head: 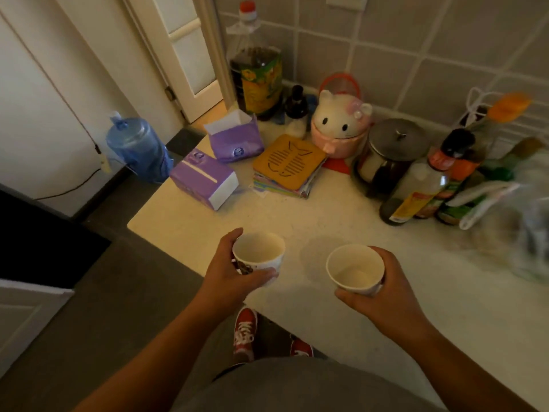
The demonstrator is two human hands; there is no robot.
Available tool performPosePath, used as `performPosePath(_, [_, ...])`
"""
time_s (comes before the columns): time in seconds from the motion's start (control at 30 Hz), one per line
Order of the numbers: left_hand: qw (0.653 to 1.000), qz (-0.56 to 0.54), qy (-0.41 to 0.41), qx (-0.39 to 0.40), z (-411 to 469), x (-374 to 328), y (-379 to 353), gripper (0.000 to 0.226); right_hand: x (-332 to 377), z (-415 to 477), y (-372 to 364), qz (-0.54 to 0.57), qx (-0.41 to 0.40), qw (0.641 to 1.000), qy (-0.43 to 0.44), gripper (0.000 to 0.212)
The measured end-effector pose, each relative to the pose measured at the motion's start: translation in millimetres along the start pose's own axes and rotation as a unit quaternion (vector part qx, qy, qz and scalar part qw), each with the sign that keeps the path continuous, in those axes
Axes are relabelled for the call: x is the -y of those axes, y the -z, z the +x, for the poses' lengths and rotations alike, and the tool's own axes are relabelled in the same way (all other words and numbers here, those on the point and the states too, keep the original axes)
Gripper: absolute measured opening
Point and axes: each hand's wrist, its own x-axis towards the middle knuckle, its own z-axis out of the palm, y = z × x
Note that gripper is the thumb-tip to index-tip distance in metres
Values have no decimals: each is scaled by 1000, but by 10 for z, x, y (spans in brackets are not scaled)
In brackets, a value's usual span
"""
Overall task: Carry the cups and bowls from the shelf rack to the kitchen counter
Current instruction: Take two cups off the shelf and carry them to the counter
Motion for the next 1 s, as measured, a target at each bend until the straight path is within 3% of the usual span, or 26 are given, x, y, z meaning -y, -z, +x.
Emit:
performPosePath(0.2, [992,111,-50,43,566,4,-181,110,-9,97,-91,2,-90,995,-49,80])
performPosePath(0.43, [966,216,-114,79,1104,11,-362,103,-102,201,-262,-44,-177,973,-143,97])
performPosePath(1.0, [965,198,-151,87,1466,65,-667,100,-242,666,-498,-54,-230,959,-156,101])
